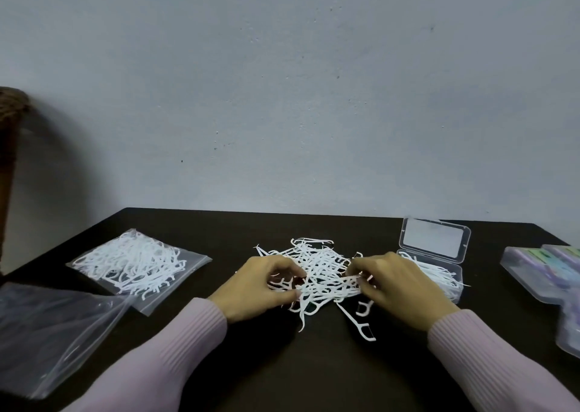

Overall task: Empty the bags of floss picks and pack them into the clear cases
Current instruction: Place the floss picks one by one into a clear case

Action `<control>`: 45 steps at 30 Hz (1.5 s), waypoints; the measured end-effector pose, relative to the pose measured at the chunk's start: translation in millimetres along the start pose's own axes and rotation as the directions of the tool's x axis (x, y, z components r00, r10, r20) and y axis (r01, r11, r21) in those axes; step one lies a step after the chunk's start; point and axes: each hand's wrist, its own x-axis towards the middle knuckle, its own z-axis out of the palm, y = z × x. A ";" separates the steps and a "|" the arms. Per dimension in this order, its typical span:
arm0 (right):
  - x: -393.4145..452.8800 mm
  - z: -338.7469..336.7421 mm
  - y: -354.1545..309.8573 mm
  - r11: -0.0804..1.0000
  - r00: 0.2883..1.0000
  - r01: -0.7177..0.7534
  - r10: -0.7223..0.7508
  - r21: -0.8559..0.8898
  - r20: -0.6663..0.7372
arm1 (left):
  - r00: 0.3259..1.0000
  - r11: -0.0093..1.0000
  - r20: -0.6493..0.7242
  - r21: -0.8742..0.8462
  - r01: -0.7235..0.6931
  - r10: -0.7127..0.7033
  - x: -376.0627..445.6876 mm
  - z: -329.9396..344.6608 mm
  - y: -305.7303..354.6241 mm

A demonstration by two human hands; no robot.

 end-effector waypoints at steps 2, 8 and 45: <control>-0.3 -1.8 0.9 1.000 0.999 -0.005 0.006 -0.028 0.031 | 0.998 0.994 0.005 0.089 0.055 -0.055 -2.2 -2.3 1.1; -0.7 4.7 -2.8 0.999 0.980 -0.009 0.017 -0.044 0.200 | 0.998 0.947 0.036 0.319 0.046 -0.061 -1.7 11.7 12.7; -0.6 -6.5 7.6 0.763 0.939 -0.123 0.297 0.635 -0.175 | 0.875 0.788 -0.134 0.514 -0.341 0.466 -2.7 5.3 7.7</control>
